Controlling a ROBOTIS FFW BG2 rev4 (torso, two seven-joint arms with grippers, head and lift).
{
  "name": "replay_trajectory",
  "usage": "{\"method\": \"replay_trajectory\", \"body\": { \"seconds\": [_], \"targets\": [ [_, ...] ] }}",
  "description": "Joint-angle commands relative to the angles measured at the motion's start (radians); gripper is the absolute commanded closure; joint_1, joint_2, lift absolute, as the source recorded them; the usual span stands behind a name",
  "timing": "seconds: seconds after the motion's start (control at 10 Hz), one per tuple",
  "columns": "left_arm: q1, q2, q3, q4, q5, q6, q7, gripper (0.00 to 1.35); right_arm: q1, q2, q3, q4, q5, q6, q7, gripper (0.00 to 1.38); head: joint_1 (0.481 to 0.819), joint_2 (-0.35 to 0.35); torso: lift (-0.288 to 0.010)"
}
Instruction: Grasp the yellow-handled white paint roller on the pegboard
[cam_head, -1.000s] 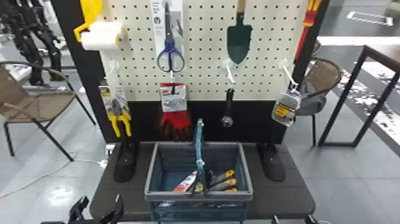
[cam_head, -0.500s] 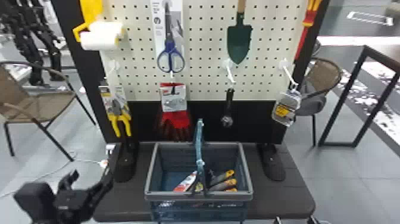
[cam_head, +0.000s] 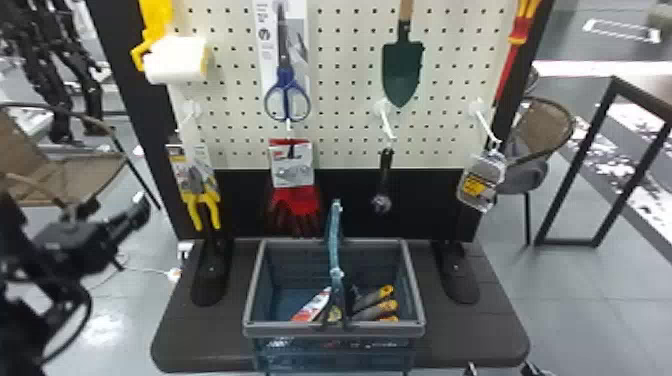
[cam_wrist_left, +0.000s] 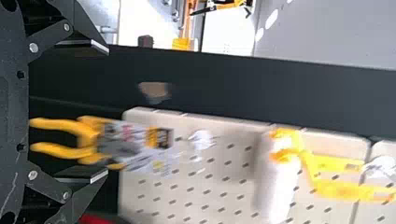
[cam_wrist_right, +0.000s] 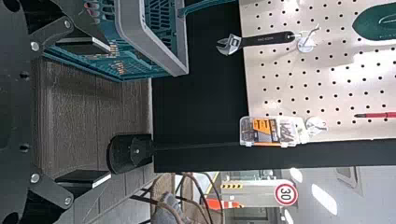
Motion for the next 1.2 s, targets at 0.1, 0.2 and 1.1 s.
{"method": "replay_trajectory", "body": {
  "seconds": [0.1,0.2,1.1],
  "targets": [
    [-0.164,0.082,0.049,-0.002,0.056,0.155,-0.050,0.38,0.001,0.001,-0.002,-0.004,0.000,0.003,0.000,0.33,0.549,0.000,-0.100],
    [-0.226,0.131,0.058,-0.001,0.060,0.200,-0.079,0.38,-0.002,0.003,-0.002,-0.004,0.000,0.006,0.000,0.33,0.549,0.000,-0.100],
    [-0.626,0.533,-0.304,0.341,0.487,0.235,-0.191,0.37,-0.022,0.008,-0.001,0.008,0.004,0.006,0.001,0.33,0.549,0.000,-0.100]
  ]
}}
